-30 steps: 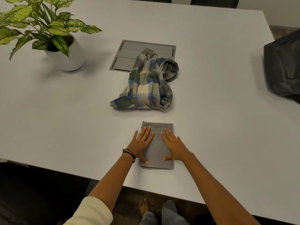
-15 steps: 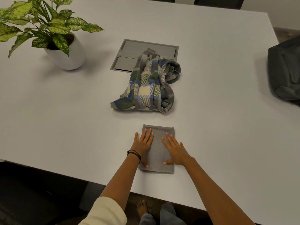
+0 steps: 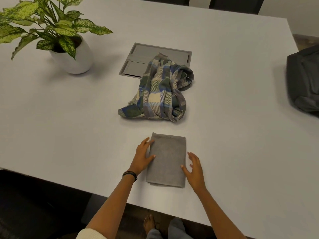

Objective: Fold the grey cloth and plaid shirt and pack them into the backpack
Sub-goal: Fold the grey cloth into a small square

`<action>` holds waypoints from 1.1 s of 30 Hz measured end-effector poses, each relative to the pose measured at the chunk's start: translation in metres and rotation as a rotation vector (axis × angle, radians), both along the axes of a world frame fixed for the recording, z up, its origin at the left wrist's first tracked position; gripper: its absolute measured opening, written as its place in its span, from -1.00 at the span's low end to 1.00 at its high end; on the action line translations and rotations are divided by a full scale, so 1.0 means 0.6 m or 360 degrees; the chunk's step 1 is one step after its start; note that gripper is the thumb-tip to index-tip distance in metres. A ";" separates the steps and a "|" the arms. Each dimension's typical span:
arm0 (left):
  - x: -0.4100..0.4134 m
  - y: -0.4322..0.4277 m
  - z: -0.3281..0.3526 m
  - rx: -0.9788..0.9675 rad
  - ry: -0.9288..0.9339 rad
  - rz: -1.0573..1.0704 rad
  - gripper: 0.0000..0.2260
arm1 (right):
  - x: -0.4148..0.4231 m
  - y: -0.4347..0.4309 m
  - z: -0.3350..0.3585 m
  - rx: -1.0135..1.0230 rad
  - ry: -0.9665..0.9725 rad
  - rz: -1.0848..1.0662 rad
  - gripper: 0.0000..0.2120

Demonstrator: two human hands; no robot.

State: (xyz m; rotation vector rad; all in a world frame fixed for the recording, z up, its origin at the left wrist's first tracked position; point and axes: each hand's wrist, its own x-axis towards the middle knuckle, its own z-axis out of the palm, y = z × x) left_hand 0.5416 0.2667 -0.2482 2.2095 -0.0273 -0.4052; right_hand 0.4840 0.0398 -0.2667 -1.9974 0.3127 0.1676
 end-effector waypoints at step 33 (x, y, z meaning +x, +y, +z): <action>0.069 -0.025 0.083 -0.0636 0.0606 0.0127 -0.52 | 0.126 -0.010 0.106 0.0340 0.0425 -0.0180 -0.77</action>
